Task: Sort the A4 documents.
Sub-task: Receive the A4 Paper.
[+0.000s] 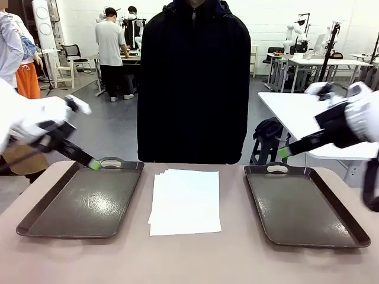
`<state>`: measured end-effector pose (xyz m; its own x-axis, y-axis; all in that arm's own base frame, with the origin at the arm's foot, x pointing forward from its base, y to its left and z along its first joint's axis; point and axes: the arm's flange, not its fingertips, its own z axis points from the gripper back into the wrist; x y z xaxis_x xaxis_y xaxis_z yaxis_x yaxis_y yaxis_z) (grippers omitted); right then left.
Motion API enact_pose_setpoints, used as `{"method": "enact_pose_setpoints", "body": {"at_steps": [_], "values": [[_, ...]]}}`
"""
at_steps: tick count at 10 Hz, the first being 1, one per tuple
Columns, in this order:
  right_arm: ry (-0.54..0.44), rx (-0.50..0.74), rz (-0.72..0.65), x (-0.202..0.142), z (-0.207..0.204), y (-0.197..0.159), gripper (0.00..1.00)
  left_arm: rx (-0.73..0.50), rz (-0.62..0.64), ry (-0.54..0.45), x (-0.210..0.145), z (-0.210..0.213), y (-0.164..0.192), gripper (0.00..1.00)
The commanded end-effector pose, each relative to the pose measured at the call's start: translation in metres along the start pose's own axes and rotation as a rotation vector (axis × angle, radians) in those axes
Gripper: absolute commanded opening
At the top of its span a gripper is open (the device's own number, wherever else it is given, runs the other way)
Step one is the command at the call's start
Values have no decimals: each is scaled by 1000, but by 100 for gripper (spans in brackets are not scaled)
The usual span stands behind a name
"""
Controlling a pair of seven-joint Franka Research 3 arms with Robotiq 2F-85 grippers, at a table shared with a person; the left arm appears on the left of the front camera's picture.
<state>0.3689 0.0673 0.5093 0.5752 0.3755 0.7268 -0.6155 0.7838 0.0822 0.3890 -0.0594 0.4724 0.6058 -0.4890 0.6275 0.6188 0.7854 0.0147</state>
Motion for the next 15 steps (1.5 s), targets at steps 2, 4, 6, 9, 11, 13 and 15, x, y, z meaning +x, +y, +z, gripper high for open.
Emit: {"method": "enact_pose_setpoints", "body": {"at_steps": [2,4,6,9,11,13,15], "values": [[73,2,63,-64,47,-3,100,-108,-22,-104,-50,64,16,100],[92,-63,94,-72,50,-3,100,-141,15,-96,-55,68,26,100],[31,-112,70,-73,49,-5,100,-221,25,-115,-56,65,26,100],[45,-146,41,-77,51,-14,100,-286,30,-134,-61,67,25,100],[46,-151,32,-76,50,-18,100,-285,24,-133,-64,67,25,100],[45,-149,36,-75,49,-18,100,-275,17,-128,-65,65,24,100],[52,-124,41,-26,63,-45,100,-275,34,-121,-49,72,36,100]]}}
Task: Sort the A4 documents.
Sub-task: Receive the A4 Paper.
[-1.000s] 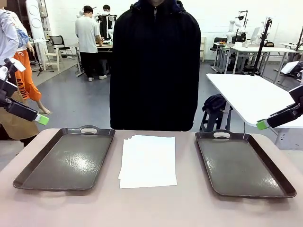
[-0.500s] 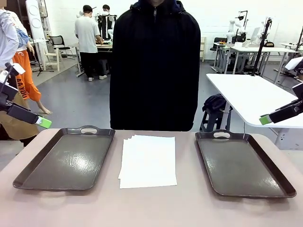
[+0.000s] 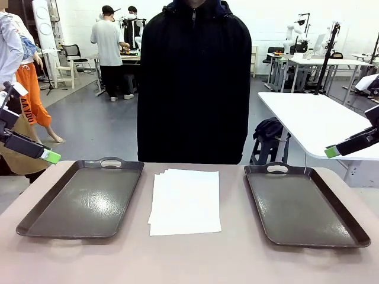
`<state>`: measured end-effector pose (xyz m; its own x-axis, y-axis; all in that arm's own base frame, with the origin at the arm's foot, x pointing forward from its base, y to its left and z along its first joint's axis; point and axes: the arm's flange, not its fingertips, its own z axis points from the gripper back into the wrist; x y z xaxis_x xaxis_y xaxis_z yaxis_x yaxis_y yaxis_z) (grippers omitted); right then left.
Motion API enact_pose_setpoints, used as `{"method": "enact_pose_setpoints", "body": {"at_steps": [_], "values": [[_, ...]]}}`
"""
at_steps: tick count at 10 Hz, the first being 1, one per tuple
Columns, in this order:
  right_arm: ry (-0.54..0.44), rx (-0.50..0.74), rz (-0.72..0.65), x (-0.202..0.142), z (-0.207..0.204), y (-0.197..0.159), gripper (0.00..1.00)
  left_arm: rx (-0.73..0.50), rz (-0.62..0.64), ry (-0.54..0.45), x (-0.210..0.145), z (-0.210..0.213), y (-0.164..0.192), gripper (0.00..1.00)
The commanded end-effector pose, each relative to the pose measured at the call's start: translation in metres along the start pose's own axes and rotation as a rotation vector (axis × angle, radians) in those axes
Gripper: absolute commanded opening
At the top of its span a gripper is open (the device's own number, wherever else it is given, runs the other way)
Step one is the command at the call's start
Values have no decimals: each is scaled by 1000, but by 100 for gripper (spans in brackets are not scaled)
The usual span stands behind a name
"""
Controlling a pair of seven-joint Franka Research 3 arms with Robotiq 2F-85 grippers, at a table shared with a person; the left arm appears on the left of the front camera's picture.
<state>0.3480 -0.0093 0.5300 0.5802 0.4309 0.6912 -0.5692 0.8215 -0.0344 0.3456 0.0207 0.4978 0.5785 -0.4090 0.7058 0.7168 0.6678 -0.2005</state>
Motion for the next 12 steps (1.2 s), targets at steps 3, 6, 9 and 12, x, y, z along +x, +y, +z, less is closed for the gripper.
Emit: {"method": "enact_pose_setpoints", "body": {"at_steps": [3,6,9,12], "values": [[0,1,0,0,0,0,100,-12,0,-10,1,0,-1,100],[0,1,0,0,0,0,100,-12,0,-10,1,0,-1,100],[0,1,0,0,0,0,100,-12,0,-10,1,0,-1,100],[0,1,0,0,0,0,100,-12,0,-10,1,0,-1,100]]}}
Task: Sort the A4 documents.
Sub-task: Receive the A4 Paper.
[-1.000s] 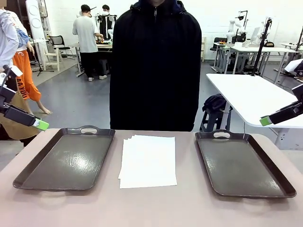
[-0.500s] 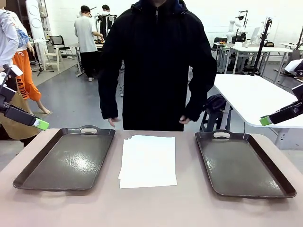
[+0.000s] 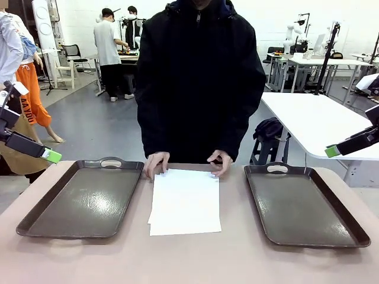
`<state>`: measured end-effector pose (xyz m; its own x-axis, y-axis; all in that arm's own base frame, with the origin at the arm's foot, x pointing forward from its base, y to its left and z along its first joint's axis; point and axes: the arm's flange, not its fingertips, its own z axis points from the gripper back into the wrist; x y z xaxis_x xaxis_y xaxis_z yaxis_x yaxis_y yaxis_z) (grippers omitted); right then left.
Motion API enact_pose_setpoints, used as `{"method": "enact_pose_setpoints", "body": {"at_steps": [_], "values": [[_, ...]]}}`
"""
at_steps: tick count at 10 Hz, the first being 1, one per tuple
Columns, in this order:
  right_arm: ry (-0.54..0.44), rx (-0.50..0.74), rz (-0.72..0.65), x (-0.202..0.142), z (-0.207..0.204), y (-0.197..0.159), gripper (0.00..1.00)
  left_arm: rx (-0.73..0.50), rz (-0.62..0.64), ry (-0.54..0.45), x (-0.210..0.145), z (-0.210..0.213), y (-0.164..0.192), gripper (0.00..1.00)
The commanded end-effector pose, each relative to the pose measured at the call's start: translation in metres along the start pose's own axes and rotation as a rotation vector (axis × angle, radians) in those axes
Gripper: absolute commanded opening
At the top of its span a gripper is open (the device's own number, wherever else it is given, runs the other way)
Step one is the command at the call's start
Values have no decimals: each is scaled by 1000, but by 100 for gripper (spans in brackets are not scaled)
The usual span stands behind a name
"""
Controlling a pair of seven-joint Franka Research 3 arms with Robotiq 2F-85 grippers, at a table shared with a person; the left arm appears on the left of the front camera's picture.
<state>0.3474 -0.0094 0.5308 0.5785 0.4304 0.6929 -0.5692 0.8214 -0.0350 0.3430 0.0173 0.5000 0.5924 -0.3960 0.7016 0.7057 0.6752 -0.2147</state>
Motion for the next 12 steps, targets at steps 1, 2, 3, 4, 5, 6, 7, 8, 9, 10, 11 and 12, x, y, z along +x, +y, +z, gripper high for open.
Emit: {"method": "enact_pose_setpoints", "body": {"at_steps": [1,2,3,4,5,6,7,8,9,10,11,12], "values": [[3,1,0,0,-1,0,100,-11,-20,-10,0,-1,4,100],[3,1,0,0,-1,0,100,-11,-20,-10,0,-1,4,100],[3,1,0,0,-1,0,100,-11,-20,-10,0,-1,4,100],[3,1,0,0,-1,0,100,-11,-20,-10,0,-1,4,100],[3,1,0,0,-1,0,100,-11,-20,-10,0,-1,4,100],[3,1,0,0,-1,0,100,-11,-20,-10,0,-1,4,100],[3,1,0,0,-1,0,100,-11,-20,-10,0,-1,4,100],[3,1,0,0,-1,0,100,-11,-20,-10,0,-1,4,100],[3,1,0,0,-1,0,100,-11,-20,-10,0,-1,4,100],[3,1,0,0,-1,0,100,-11,-20,-10,0,-1,4,100],[3,1,0,0,-1,0,100,-11,-20,-10,0,-1,4,100],[3,1,0,0,-1,0,100,-11,-20,-10,0,-1,4,100]]}}
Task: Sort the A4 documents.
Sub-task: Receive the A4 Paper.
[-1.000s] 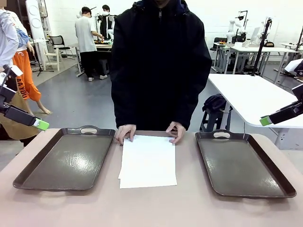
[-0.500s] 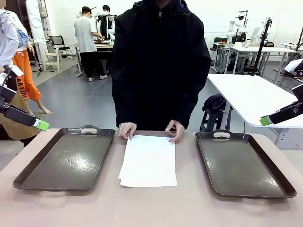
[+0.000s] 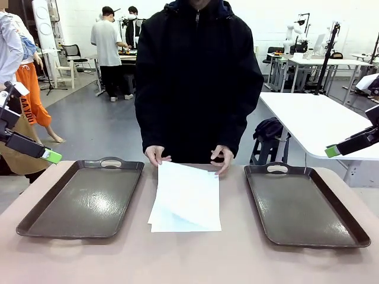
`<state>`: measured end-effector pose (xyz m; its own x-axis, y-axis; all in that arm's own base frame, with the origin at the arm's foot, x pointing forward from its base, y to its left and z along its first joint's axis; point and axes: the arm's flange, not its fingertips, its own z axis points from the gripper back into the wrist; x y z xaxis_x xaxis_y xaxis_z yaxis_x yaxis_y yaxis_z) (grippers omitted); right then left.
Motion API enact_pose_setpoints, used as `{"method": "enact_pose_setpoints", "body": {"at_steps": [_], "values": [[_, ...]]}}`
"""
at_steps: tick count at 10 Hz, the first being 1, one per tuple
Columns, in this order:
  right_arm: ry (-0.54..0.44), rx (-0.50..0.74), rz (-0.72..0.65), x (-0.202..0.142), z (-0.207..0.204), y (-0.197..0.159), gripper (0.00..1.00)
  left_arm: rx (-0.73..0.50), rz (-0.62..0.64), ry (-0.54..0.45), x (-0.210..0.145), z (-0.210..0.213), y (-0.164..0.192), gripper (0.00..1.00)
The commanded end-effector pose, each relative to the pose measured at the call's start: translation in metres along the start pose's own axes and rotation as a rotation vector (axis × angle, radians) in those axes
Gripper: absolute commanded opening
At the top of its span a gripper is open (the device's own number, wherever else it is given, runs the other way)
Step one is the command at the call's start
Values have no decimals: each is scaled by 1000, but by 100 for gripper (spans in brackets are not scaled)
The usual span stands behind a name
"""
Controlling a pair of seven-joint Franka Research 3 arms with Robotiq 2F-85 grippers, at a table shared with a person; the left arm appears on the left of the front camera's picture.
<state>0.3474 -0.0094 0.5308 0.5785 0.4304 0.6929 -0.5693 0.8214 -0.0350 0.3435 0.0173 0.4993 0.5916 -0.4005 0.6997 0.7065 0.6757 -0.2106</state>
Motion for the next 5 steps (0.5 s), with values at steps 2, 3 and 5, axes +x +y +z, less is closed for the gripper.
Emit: {"method": "enact_pose_setpoints", "body": {"at_steps": [2,3,5], "values": [[3,1,0,0,-1,0,100,-14,-16,-14,0,0,4,100],[3,1,0,0,-1,0,100,-14,-16,-14,0,0,4,100],[3,1,0,0,-1,0,100,-14,-16,-14,0,0,4,100]]}}
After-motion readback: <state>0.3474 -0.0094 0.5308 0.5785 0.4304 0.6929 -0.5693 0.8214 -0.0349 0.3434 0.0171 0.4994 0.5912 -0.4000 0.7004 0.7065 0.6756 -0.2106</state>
